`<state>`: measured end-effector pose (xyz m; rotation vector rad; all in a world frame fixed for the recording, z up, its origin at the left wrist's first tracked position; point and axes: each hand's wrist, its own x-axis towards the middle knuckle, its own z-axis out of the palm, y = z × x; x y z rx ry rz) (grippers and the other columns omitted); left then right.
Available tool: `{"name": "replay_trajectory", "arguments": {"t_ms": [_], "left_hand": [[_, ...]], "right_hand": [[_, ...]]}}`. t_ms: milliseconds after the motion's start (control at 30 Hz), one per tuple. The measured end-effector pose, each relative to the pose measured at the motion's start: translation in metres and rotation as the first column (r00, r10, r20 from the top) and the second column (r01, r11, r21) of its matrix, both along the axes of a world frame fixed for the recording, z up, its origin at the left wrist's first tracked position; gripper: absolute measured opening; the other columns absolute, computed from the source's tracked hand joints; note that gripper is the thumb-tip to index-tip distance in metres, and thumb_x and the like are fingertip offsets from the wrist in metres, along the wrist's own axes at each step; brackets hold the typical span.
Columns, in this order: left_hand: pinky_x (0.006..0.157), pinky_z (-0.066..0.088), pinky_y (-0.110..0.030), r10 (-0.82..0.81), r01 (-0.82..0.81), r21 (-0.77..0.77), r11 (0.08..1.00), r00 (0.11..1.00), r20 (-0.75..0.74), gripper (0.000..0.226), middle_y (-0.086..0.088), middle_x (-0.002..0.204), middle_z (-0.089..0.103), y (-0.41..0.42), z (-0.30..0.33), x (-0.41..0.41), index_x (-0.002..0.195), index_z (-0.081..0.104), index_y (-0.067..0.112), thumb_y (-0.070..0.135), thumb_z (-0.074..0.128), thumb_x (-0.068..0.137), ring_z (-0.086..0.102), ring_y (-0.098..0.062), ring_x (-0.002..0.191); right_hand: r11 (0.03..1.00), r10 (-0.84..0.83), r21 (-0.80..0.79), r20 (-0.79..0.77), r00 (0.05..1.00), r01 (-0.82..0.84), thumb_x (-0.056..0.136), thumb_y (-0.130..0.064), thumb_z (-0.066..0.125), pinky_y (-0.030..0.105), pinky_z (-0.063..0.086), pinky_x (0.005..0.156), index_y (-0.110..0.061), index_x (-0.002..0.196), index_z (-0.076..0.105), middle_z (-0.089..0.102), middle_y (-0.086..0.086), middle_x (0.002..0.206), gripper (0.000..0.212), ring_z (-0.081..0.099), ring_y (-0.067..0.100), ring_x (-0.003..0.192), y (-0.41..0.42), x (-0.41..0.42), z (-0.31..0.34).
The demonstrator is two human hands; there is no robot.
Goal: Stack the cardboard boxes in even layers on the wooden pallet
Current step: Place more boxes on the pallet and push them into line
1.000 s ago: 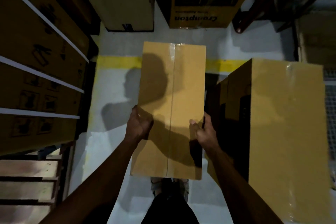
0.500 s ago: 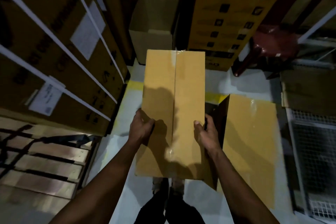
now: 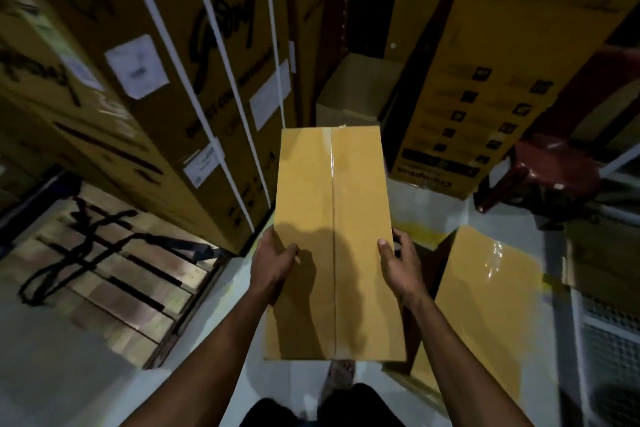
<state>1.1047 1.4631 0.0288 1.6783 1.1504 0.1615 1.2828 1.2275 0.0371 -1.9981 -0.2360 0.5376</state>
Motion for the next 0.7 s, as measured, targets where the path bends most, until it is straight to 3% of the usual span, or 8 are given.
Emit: {"name": "replay_trajectory", "arguments": {"t_ms": [133,400,567,700], "left_hand": [[0.099,0.055,-0.055,0.077,-0.078,0.02,0.997,0.995,0.058,0.074,0.008,0.134,0.064,-0.006,0.019,-0.059,0.146,0.042,0.044,0.063,0.064,0.077,0.063,-0.022,0.12],[0.093,0.056,-0.053,0.221,-0.223,0.079,0.972,0.975,0.029,0.082,0.0,0.131,0.062,-0.003,0.045,-0.192,0.147,0.045,0.033,0.065,0.057,0.072,0.061,-0.028,0.116],[0.095,0.056,-0.053,0.361,-0.363,0.077,0.928,0.932,0.043,0.082,0.004,0.133,0.061,-0.01,0.054,-0.282,0.15,0.044,0.032,0.063,0.061,0.075,0.061,-0.026,0.116],[0.089,0.059,-0.05,0.496,-0.5,0.075,0.863,0.866,0.058,0.07,0.007,0.125,0.065,-0.016,0.056,-0.348,0.139,0.049,0.036,0.057,0.061,0.074,0.063,-0.024,0.109]], "right_hand": [[0.995,0.095,-0.013,0.032,0.995,-0.095,0.099,-0.052,0.056,0.049,0.053,0.1,-0.042,0.134,0.048,0.053,-0.006,0.138,0.037,0.056,0.02,0.121,0.017,-0.035,0.005],[0.959,0.281,0.026,0.063,0.958,-0.283,0.101,-0.045,0.058,0.042,0.053,0.094,-0.044,0.126,0.053,0.058,-0.008,0.131,0.026,0.061,0.018,0.112,0.067,-0.129,0.02],[0.9,0.432,0.022,0.083,0.898,-0.435,0.102,-0.039,0.059,0.034,0.048,0.084,-0.036,0.128,0.055,0.058,-0.005,0.13,0.027,0.06,0.022,0.11,0.101,-0.193,0.025],[0.823,0.565,-0.005,0.108,0.818,-0.568,0.102,-0.042,0.057,0.037,0.049,0.087,-0.037,0.132,0.052,0.055,-0.003,0.133,0.03,0.058,0.023,0.112,0.134,-0.243,0.028]]}}
